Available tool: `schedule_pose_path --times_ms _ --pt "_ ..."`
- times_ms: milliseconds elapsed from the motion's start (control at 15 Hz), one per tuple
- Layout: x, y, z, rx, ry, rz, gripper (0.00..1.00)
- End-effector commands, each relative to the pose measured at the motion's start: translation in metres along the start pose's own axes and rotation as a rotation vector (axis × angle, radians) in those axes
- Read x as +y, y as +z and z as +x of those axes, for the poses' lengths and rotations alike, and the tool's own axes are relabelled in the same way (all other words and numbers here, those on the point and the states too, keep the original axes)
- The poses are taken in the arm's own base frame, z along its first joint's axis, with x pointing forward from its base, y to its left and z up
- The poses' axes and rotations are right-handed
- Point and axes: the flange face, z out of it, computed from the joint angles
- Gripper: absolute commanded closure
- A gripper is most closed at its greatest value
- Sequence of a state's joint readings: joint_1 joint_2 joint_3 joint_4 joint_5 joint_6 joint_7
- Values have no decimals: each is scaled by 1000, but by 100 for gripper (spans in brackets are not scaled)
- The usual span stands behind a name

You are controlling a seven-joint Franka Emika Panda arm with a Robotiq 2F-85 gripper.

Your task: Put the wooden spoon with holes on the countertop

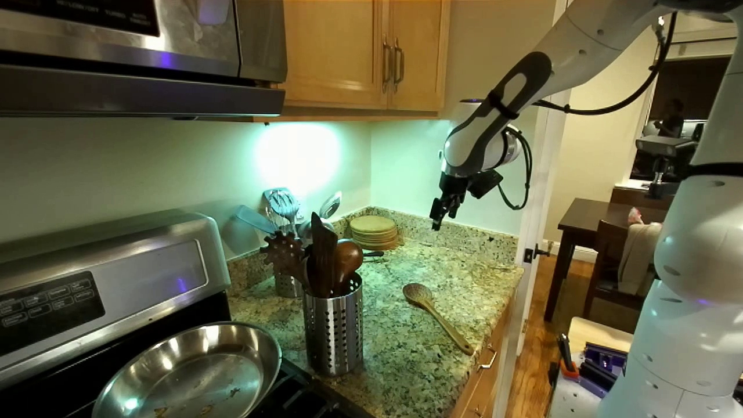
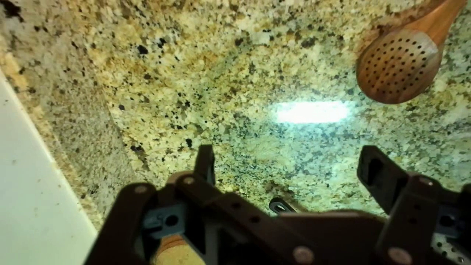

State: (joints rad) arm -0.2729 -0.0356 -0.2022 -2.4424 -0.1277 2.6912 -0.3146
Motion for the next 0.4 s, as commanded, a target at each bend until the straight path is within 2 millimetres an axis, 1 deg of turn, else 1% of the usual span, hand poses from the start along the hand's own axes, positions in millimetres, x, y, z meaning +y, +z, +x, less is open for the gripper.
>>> schedule_pose_path --times_ms 0,133,333 --pt "-2 -5 -2 2 0 -11 0" --pt "-4 -10 -6 6 -5 -15 0" --pt "-5 -9 -7 4 -6 -14 0"
